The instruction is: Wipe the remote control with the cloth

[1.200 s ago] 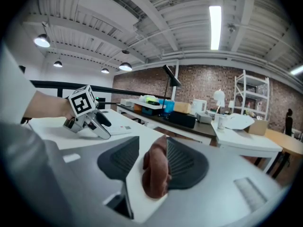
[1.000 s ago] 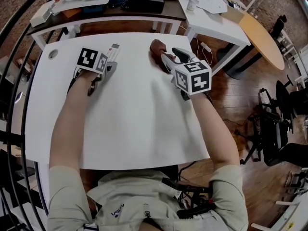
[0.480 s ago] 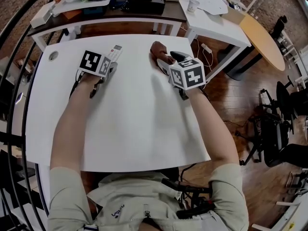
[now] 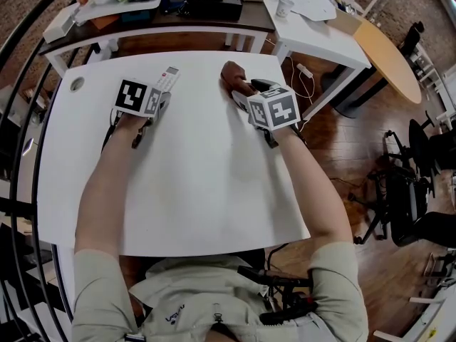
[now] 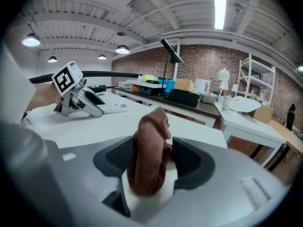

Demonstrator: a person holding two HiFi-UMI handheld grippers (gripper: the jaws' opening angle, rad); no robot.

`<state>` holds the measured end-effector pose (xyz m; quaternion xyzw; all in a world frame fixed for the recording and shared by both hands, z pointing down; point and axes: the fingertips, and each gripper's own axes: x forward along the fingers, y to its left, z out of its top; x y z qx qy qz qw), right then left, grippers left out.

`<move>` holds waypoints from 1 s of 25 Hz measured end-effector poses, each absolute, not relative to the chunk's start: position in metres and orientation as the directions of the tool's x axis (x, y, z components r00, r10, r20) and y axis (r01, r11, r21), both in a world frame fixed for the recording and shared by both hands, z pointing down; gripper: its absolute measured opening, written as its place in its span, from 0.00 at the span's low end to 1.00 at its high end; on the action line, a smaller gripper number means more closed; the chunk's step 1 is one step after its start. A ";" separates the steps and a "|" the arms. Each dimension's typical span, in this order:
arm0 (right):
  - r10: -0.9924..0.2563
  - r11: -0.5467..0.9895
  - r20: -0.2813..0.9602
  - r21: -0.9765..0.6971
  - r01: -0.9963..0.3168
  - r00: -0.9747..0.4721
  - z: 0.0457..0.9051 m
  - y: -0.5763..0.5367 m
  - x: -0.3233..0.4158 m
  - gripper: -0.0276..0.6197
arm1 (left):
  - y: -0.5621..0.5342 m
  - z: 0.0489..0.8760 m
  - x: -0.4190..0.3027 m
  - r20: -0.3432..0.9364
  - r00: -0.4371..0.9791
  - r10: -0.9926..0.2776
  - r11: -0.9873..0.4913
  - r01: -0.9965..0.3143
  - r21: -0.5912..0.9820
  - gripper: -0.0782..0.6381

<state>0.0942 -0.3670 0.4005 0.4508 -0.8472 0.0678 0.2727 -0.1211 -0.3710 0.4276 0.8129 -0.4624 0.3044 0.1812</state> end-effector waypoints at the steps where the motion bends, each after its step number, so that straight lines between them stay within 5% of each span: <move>1: -0.726 0.582 0.530 0.133 -0.802 -0.438 0.403 -0.368 0.095 0.44 | -0.371 0.427 -0.122 0.659 0.385 -0.646 -0.504 -0.864 0.010 0.45; 7: -0.717 0.577 0.561 0.143 -0.804 -0.414 0.412 -0.373 0.095 0.43 | -0.370 0.422 -0.121 0.633 0.392 -0.667 -0.502 -0.865 0.006 0.45; 10: -0.708 0.589 0.589 0.188 -0.786 -0.389 0.416 -0.369 0.095 0.25 | -0.368 0.418 -0.118 0.616 0.399 -0.679 -0.507 -0.862 -0.001 0.45; 14: -0.719 0.587 0.597 0.247 -0.771 -0.356 0.417 -0.366 0.095 0.19 | -0.363 0.407 -0.112 0.591 0.401 -0.700 -0.517 -0.855 -0.032 0.45; 25: -0.828 0.522 0.386 0.265 -0.811 -0.406 0.360 -0.339 0.097 0.17 | -0.325 0.373 -0.101 0.454 0.419 -0.786 -0.562 -0.791 -0.243 0.45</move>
